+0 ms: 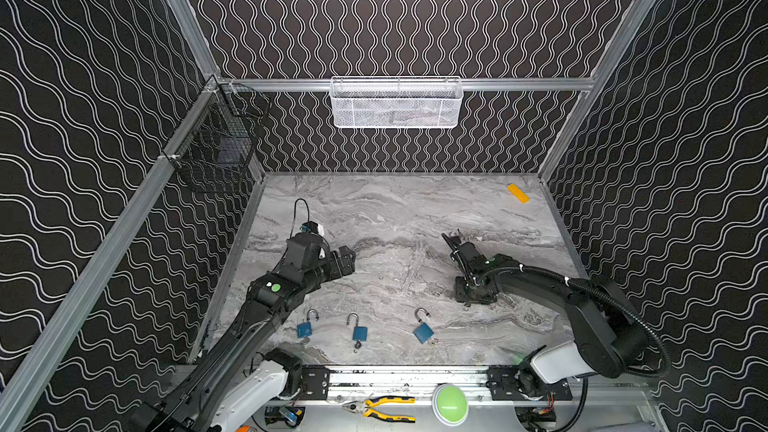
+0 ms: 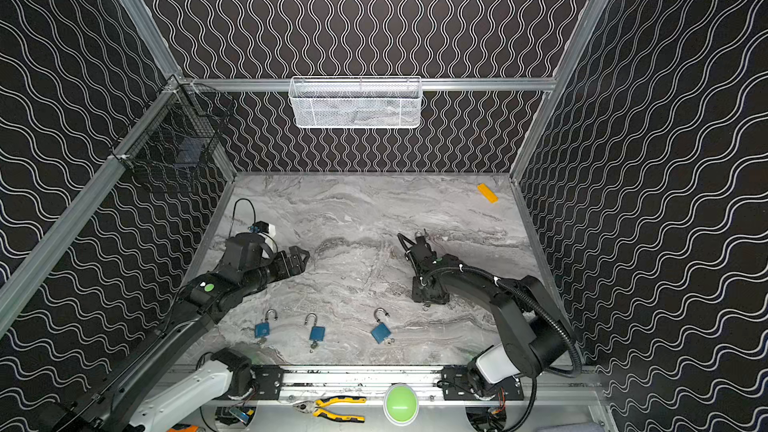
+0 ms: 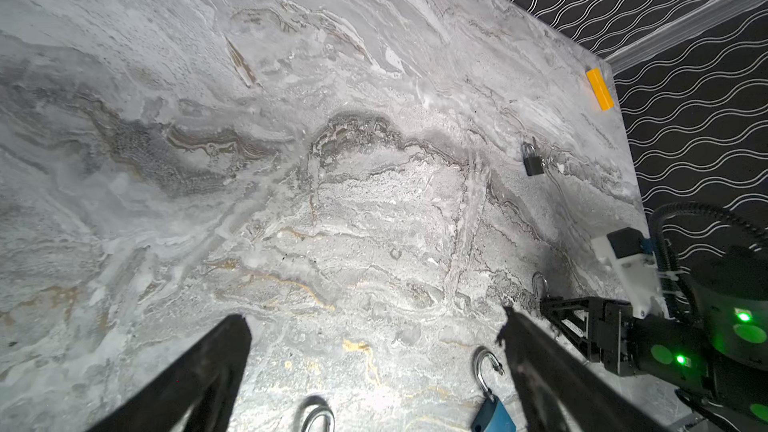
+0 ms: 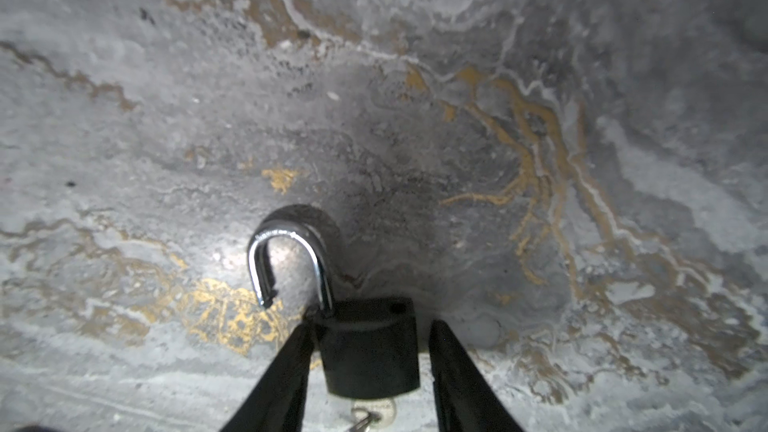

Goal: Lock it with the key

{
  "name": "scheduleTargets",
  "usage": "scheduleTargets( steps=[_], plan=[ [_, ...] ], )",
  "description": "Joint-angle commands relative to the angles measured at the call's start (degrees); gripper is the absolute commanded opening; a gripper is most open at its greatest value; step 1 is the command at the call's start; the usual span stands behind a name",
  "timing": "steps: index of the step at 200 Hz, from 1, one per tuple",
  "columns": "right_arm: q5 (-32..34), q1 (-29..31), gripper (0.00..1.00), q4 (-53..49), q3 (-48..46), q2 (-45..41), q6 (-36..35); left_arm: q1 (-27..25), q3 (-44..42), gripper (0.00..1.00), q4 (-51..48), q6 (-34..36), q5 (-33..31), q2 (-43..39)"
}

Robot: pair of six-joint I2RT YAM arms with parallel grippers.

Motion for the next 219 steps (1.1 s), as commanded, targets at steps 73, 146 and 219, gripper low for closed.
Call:
scheduleTargets(
  steps=[73, 146, 219],
  plan=[
    [-5.94, 0.27, 0.22, 2.00, -2.03, -0.04, -1.27, -0.46, -0.94, 0.99, 7.94, 2.58, 10.90, 7.56],
    [-14.27, 0.46, 0.17, 5.64, 3.18, -3.33, -7.41, -6.79, 3.11, 0.99, 13.75, 3.01, 13.74, 18.30],
    [-21.73, 0.58, 0.16, 8.72, 6.85, -6.43, -12.50, -11.93, 7.49, 0.92, 29.17, -2.96, 22.07, 32.83]
  ],
)
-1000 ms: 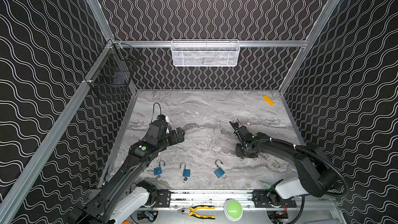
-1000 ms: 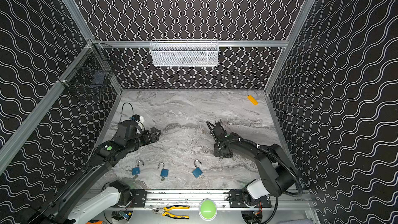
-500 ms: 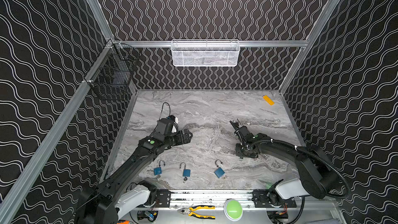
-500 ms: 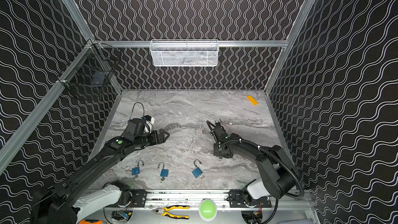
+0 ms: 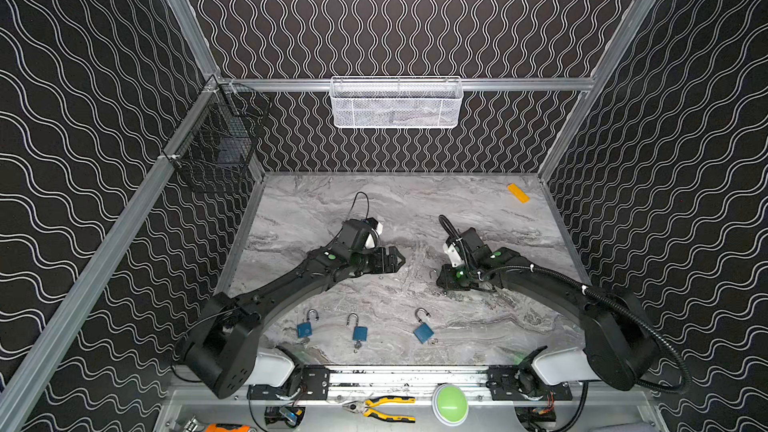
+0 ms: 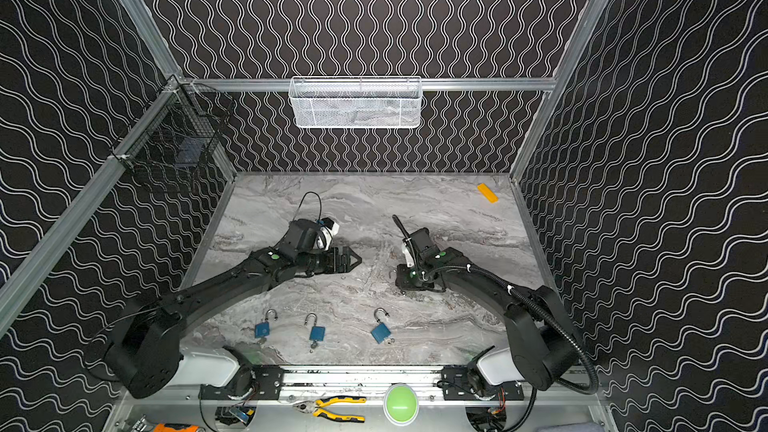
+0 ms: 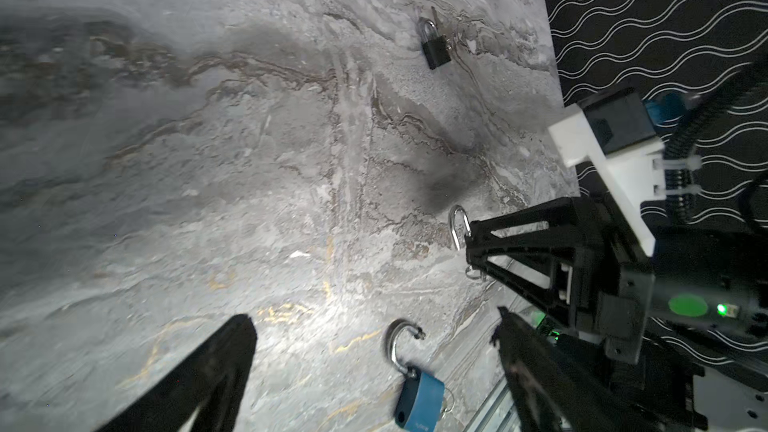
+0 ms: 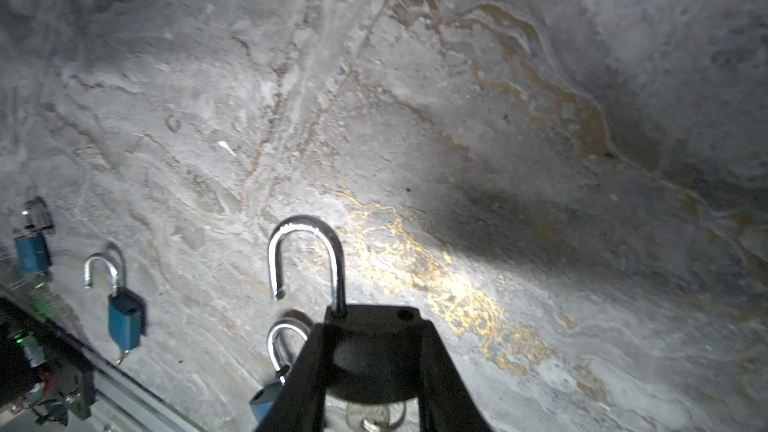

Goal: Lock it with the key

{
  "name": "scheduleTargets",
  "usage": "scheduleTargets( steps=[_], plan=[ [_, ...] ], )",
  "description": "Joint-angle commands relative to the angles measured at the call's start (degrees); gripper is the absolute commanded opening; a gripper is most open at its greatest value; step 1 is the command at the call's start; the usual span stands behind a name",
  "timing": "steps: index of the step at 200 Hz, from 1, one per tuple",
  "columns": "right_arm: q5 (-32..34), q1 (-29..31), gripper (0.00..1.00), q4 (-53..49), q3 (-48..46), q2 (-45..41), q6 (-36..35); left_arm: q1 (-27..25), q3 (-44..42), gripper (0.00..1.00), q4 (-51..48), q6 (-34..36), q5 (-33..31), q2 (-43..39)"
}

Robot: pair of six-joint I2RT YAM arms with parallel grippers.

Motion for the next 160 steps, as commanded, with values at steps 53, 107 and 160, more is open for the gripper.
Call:
scheduleTargets(
  steps=[53, 107, 160],
  plan=[
    [-3.37, 0.18, 0.16, 3.93, 1.85, -2.17, -6.15, -3.52, 4.95, 0.84, 13.56, -5.55, 6.94, 10.84],
    [-4.02, 0.23, 0.17, 5.45, 2.00, -3.62, -7.12, -6.16, 7.74, 0.71, 17.58, -8.66, 9.02, 15.89],
    [-4.14, 0.26, 0.17, 6.59, 1.46, -3.42, -7.21, -6.66, 8.51, 0.51, 18.49, -9.96, 7.22, 16.45]
  ],
)
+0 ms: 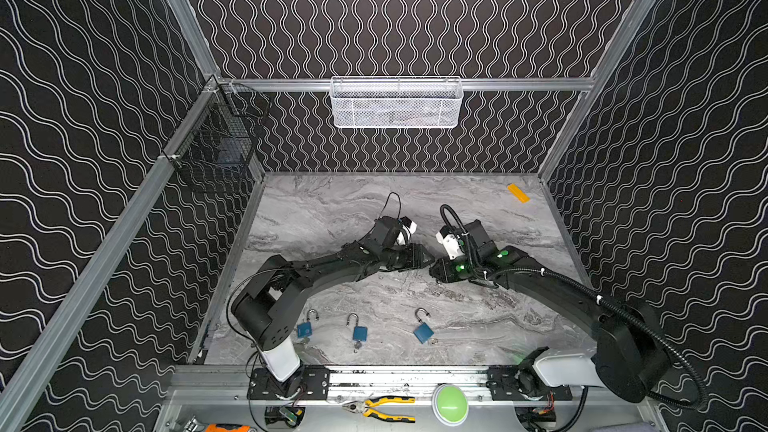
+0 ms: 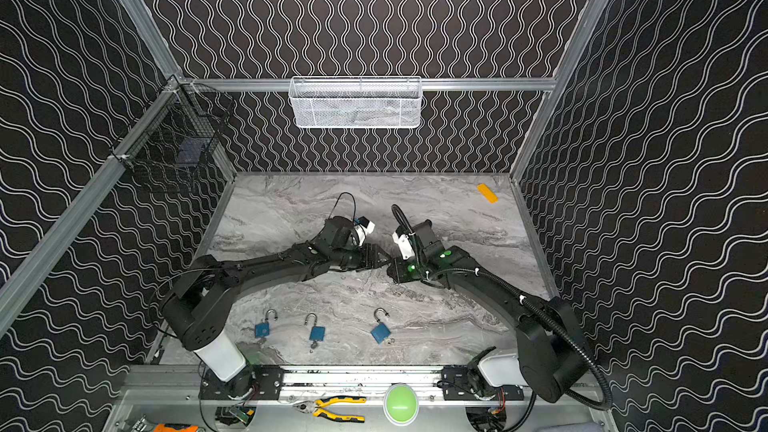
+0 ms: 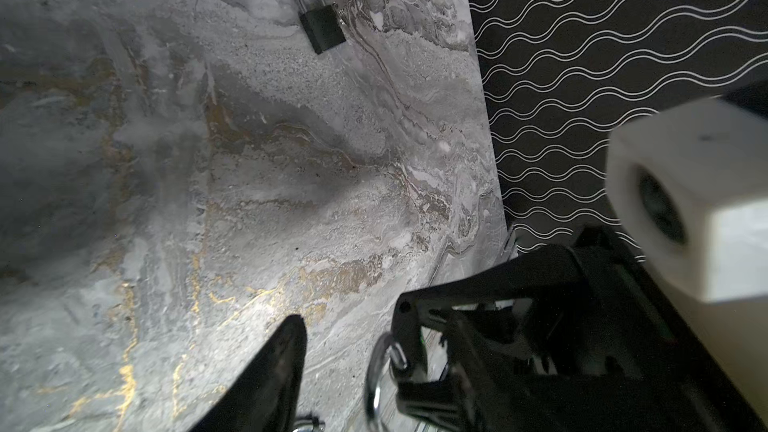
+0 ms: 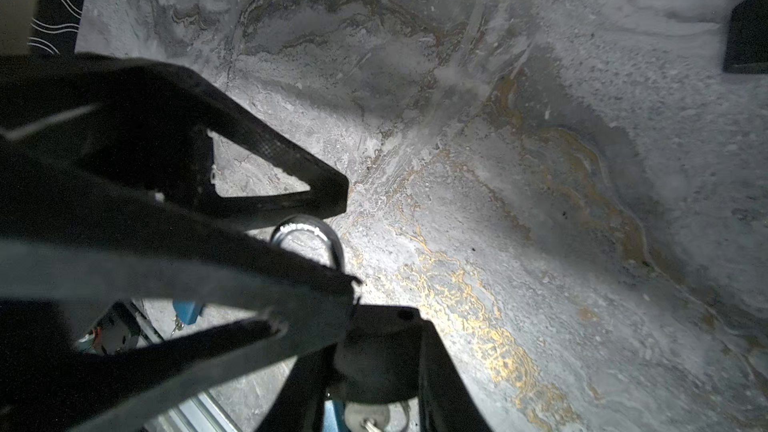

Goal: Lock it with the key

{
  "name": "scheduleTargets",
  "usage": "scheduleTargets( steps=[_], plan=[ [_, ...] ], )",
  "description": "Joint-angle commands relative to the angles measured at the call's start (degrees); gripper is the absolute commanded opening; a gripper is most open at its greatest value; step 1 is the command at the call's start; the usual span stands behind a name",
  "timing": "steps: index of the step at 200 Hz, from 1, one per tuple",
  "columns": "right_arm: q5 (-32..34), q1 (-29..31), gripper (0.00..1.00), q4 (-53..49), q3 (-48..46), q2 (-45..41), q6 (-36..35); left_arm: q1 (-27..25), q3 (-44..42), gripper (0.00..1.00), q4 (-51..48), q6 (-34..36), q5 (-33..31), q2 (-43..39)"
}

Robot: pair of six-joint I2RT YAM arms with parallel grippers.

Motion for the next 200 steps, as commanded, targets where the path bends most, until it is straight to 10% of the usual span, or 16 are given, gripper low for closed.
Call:
scheduleTargets(
  steps=[1, 200],
  plan=[
    [-0.19, 0.03, 0.17, 2.44, -0.01, -0.11, -0.50, -0.12, 0.48, 0.50, 2.76, -1.03, -0.96, -0.36],
    [0.86, -0.03, 0.17, 2.13, 0.89, -0.33, -0.15, -0.12, 0.23, 0.25, -0.92, 1.15, -1.24, -2.15]
  ],
)
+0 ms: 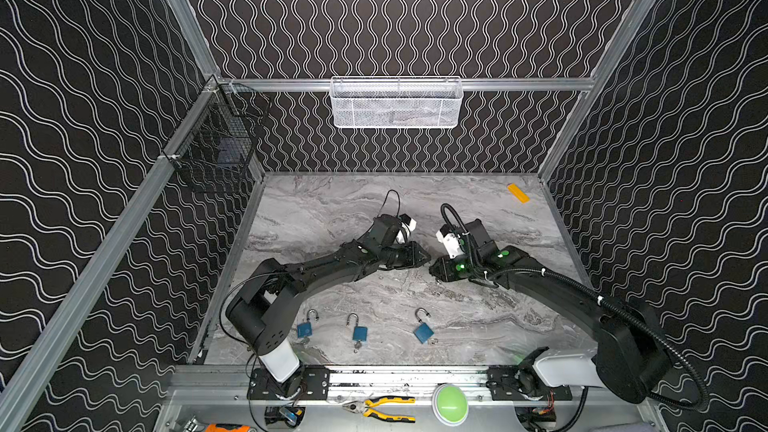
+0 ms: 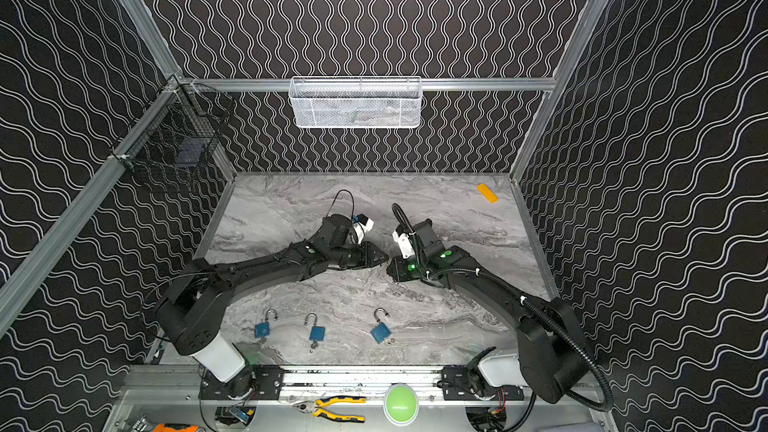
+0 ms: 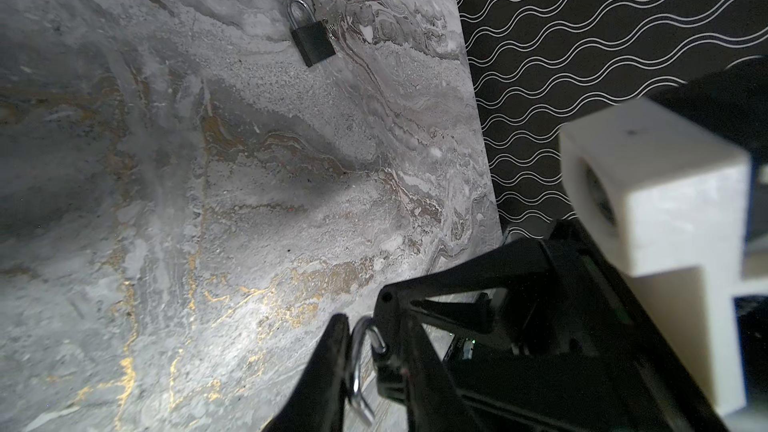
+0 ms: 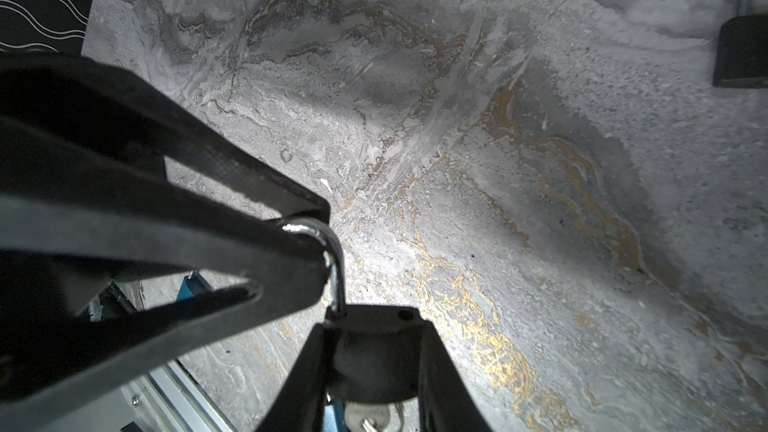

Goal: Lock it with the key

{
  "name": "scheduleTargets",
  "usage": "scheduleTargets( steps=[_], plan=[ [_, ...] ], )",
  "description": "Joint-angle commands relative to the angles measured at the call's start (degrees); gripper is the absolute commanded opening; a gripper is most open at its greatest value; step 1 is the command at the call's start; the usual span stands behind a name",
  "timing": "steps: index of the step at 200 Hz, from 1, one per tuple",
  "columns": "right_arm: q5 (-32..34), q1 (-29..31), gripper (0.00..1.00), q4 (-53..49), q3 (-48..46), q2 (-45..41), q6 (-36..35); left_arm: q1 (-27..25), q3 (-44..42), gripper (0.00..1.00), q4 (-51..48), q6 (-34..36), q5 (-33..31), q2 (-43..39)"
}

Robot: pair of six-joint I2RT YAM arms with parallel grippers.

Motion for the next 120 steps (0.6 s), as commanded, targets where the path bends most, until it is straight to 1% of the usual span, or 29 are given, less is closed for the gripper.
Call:
scheduleTargets(
  steps=[1, 37, 82, 97, 120],
  plan=[
    [0.52, 0.10, 0.17, 1.58, 0.78, -0.07, -0.15, 0.05, 0.07, 0.24, 0.80, 0.94, -0.18, -0.11],
    [0.53, 0.08, 0.17, 1.47, 0.76, -0.04, -0.09, 0.09, 0.16, 0.19, 0.99, 1.00, -0.56, 0.20],
    [0.31, 0.07, 0.19, 1.65, 0.68, -0.01, 0.03, 0.08, 0.08, 0.11, 0.91, 0.97, -0.86, 0.29],
    [0.33, 0.12, 0.21, 1.90, 0.60, -0.08, 0.15, 0.05, 0.05, 0.09, 0.47, 0.88, -1.21, 0.15],
    [0.31, 0.19, 0.27, 2.22, 0.69, -0.04, 0.37, 0.05, 0.59, 0.06, -0.71, 0.47, -1.54, 0.17]
  ],
)
